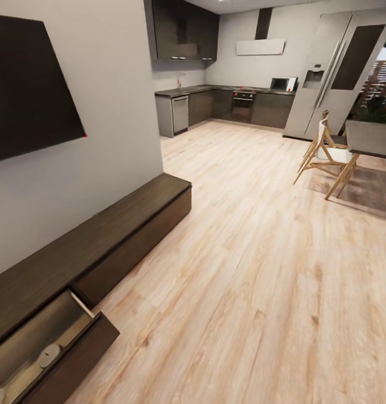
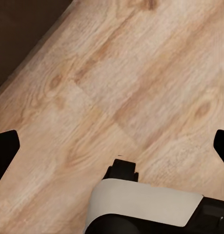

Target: Place each of the two pumpkins and all three candles from the living room inside a cabinet in the living room (use any cabinet), then make sure every cabinet is closed, and position the cauldron so it is next to a table in the living room.

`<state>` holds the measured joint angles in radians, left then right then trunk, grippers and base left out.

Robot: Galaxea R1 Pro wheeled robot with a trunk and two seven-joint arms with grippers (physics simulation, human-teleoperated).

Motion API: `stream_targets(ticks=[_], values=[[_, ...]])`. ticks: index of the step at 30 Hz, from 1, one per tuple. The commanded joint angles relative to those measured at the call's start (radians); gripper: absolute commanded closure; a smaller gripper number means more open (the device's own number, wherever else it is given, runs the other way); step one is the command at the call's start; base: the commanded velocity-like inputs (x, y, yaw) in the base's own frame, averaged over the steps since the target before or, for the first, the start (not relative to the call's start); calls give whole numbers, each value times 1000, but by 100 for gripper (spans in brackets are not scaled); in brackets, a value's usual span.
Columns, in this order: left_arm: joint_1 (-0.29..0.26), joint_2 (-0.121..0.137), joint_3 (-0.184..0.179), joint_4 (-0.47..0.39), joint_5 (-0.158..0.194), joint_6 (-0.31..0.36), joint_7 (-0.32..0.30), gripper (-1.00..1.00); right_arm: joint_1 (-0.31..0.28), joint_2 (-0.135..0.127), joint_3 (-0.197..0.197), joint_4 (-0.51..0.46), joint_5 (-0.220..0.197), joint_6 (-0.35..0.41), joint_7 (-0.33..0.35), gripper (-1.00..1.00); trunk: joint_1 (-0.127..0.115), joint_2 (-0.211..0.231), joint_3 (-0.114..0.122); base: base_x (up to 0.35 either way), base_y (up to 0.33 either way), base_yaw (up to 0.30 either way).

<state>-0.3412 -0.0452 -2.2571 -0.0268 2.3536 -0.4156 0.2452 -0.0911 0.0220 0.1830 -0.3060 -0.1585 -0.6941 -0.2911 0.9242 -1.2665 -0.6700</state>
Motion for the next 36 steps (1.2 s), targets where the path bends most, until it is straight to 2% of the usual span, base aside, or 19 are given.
stream_targets(ticks=[1, 9, 17, 22, 36], values=[[-1, 0, -9, -7, 3, -4, 8, -100, -1, 0, 9, 1, -10, -4, -3, -100, 1, 0, -1, 305, -111, -297], [-1, 0, -9, -35, 3, -5, 8, -100, -1, 5, 12, 1, -8, 0, -4, -100, 1, 0, -1, 282, -199, -278], [-1, 1, -9, -36, 3, -6, 8, -100, -1, 9, 13, 0, -9, 0, -7, -100, 1, 0, -1, 215, -272, -39], [-1, 1, -9, -36, 3, -6, 8, -100, -1, 11, 13, -1, -13, 2, -9, -100, 1, 0, -1, 140, -312, -45], [-1, 2, -7, -36, 3, -5, 8, -100, -1, 9, 9, 0, -15, 11, -8, -100, 1, 0, -1, 73, -308, -242]])
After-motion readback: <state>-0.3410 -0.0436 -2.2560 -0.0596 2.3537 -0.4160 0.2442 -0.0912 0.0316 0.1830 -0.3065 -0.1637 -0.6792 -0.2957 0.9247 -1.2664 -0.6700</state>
